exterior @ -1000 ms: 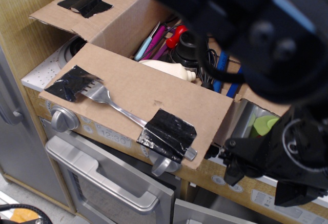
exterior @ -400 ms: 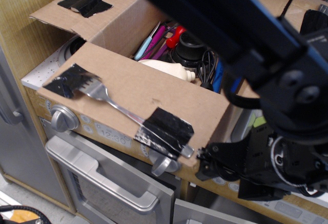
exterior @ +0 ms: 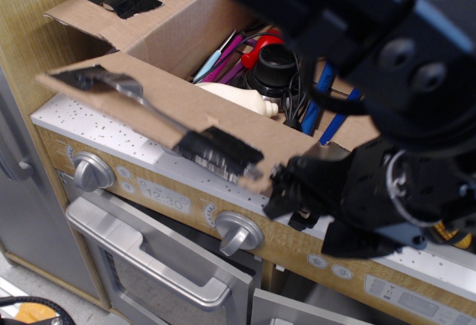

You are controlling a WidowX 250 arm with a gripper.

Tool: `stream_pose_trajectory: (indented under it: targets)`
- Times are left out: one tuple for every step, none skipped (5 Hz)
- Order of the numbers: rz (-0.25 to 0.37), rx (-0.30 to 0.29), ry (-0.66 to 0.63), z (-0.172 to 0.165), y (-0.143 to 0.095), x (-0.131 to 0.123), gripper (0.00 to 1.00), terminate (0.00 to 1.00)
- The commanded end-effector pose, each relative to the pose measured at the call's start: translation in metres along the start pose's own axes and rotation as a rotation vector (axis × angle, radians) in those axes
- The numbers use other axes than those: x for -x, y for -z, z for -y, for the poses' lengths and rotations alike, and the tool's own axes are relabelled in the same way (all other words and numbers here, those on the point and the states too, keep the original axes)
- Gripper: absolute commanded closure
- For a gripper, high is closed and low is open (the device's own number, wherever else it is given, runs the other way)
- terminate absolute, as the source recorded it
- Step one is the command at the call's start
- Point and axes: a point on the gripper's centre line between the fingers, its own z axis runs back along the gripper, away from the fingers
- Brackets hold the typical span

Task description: Close large4fbox flaps

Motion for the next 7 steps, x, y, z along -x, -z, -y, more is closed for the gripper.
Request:
stream_pose_trajectory:
  targets:
    - [0.096,-0.161,0.17,-0.023,-0.04,-0.032,0.0,0.0]
    - [0.131,-0.199,0.23,-0.032,-0.053,-0.047,0.0,0.0]
    - [0.177,-0.178,0.283,-0.042,-0.048,-0.065,0.0,0.0]
    - [0.214,-0.126,0.333,-0.056,-0.041,-0.083,0.0,0.0]
    - [0.247,-0.05,0.373,-0.066,-0.035,-0.102,0.0,0.0]
    - [0.266,0.043,0.377,-0.073,-0.014,-0.113,0.0,0.0]
    - [0.269,0.149,0.343,-0.069,0.011,-0.117,0.0,0.0]
